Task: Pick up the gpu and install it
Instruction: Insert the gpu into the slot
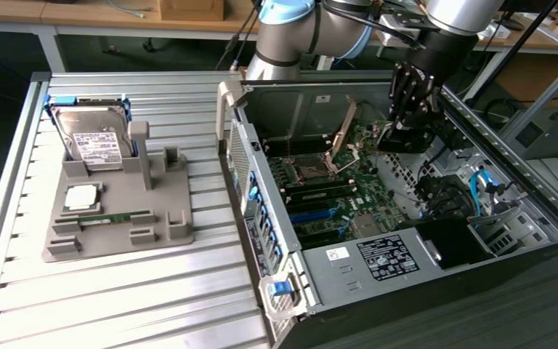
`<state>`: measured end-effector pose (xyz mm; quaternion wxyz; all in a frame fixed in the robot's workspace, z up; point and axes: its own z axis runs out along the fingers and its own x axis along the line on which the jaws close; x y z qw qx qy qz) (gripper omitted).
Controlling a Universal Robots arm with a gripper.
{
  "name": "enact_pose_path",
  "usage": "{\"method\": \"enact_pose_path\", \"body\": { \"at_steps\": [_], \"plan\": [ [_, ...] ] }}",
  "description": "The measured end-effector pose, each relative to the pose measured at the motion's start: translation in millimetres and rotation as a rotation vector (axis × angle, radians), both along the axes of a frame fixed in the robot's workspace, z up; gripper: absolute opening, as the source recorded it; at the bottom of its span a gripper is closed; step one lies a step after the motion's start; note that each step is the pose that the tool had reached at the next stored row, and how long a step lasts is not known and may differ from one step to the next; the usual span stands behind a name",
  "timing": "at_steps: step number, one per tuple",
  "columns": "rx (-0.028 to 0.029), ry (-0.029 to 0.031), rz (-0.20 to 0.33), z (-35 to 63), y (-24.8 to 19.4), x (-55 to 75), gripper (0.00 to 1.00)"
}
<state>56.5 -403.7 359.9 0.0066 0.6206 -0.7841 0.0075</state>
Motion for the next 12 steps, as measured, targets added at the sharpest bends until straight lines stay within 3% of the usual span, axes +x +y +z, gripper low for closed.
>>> {"method": "enact_pose_path", "body": {
  "at_steps": [12],
  "plan": [
    [0.0000,0.0000,0.029,-0.1,0.0,0.0,0.27]
  ]
}}
